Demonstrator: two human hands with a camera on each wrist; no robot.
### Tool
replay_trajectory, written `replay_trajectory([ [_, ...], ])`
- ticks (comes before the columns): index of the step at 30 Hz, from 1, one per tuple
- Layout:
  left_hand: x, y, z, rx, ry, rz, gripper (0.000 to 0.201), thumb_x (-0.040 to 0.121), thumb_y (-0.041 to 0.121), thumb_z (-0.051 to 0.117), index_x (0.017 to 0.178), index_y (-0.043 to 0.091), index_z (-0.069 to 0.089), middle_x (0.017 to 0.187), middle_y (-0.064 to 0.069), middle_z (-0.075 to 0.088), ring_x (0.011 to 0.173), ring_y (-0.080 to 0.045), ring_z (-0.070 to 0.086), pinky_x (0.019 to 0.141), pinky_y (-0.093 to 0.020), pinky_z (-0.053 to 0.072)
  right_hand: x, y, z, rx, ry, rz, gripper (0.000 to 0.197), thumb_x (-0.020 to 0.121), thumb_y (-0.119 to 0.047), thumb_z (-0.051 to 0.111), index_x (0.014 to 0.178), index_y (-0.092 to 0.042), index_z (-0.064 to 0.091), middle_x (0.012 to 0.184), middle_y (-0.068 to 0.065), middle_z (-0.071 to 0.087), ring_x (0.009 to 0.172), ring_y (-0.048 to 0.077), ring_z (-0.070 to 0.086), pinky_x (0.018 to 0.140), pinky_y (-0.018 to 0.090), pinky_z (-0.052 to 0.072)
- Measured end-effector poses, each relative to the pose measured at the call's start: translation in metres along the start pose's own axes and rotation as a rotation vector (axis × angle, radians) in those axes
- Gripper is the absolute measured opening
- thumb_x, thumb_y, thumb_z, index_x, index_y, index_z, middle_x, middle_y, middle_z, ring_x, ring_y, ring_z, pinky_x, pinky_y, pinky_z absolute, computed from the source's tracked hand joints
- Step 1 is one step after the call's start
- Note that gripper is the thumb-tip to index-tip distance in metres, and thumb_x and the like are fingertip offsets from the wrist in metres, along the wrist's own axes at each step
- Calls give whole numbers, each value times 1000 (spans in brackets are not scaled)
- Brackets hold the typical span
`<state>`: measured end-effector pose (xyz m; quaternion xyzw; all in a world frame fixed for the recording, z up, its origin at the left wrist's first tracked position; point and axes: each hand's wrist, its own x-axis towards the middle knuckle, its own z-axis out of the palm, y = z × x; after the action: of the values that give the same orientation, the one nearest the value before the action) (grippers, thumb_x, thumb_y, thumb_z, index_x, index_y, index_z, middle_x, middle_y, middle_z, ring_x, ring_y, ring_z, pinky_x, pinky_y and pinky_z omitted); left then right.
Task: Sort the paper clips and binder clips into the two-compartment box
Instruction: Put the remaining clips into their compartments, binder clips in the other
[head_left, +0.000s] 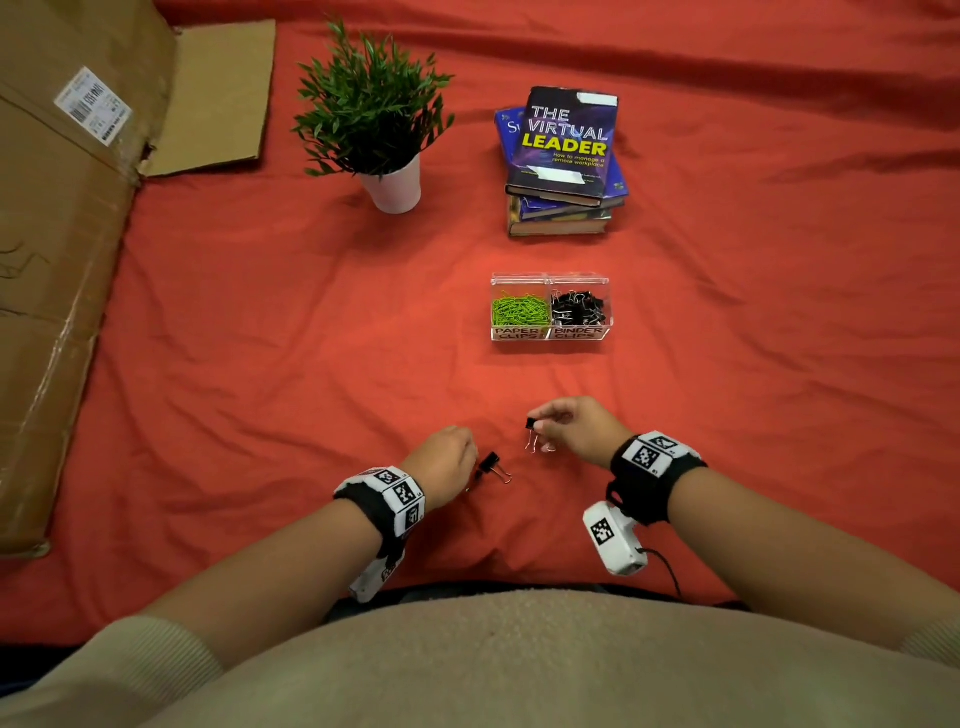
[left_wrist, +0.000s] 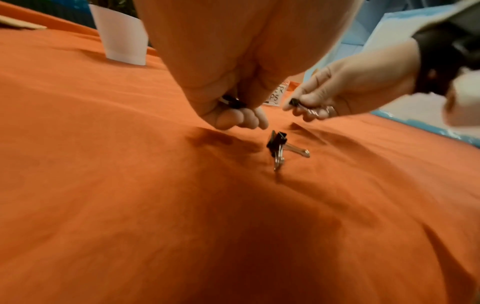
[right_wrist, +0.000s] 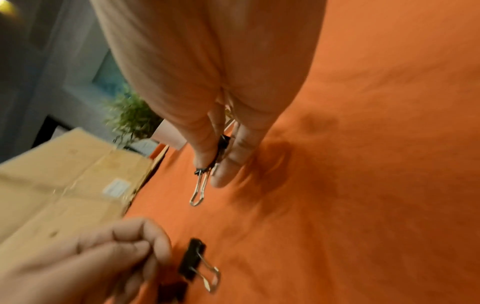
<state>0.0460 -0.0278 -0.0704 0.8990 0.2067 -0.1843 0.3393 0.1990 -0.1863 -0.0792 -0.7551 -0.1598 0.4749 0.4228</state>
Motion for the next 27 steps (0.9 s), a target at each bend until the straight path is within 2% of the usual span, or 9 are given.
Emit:
replay_trajectory([
  [3,-2,-4,4,158,-50,23,23,83,38,62,87,17,53,93,-3,54,89,-21,53,81,-30,41,3,-10,5,199,-19,94,15,91,0,51,85,-7,63,72,6,61,55,14,56,54,21,50],
  [6,-3,-6,5,218,-60,42,23,82,29,63,95,12,56,102,-7,57,96,-23,55,84,-32,42,7,-21,20,297,-44,155,14,89,-2,50,78,-6,58,70,11,57,52,18,52,42,23,47],
  [8,-2,-7,4,180,-31,37,17,84,24,59,94,10,56,100,-8,58,95,-27,57,84,-34,43,9,-22,30,93,-87,100,10,84,-6,60,76,-11,57,66,7,57,51,15,51,41,23,47],
  [10,-2,-8,0,146,-10,19,15,86,24,58,92,10,57,98,-9,60,94,-28,58,83,-34,43,9,-23,41,-208,-118,-10,12,79,-12,70,80,-15,58,67,2,58,55,13,52,51,27,49],
  [12,0,-11,-6,132,9,4,15,87,23,59,91,9,58,99,-11,62,94,-27,58,83,-33,42,7,-22,50,-513,-115,-135,22,76,-19,74,92,-12,61,86,6,65,74,18,59,71,30,47],
  [15,5,-13,-18,98,62,-22,12,86,20,62,91,9,62,98,-9,63,93,-25,58,82,-29,41,6,-14,61,-794,-144,-242,39,76,-24,73,108,-7,56,112,14,55,103,28,54,88,32,42],
  [18,14,-9,-31,66,94,-25,11,86,16,63,94,10,67,100,-8,64,96,-24,59,83,-26,41,6,-7,65,-839,-141,-271,32,80,-17,65,108,-6,55,115,15,50,105,32,54,89,36,43],
  [23,43,18,-54,42,132,19,13,86,14,64,97,10,69,101,-9,68,97,-23,61,80,-23,40,4,-8,56,-761,-150,-276,17,81,-13,61,96,-6,60,107,14,57,99,31,57,89,34,45],
  [27,77,51,-69,-47,157,40,13,86,12,63,98,14,68,95,-8,70,90,-21,64,77,-23,45,7,-7,48,-802,-165,-264,25,83,-12,58,105,-1,55,112,19,54,101,35,56,87,38,44],
])
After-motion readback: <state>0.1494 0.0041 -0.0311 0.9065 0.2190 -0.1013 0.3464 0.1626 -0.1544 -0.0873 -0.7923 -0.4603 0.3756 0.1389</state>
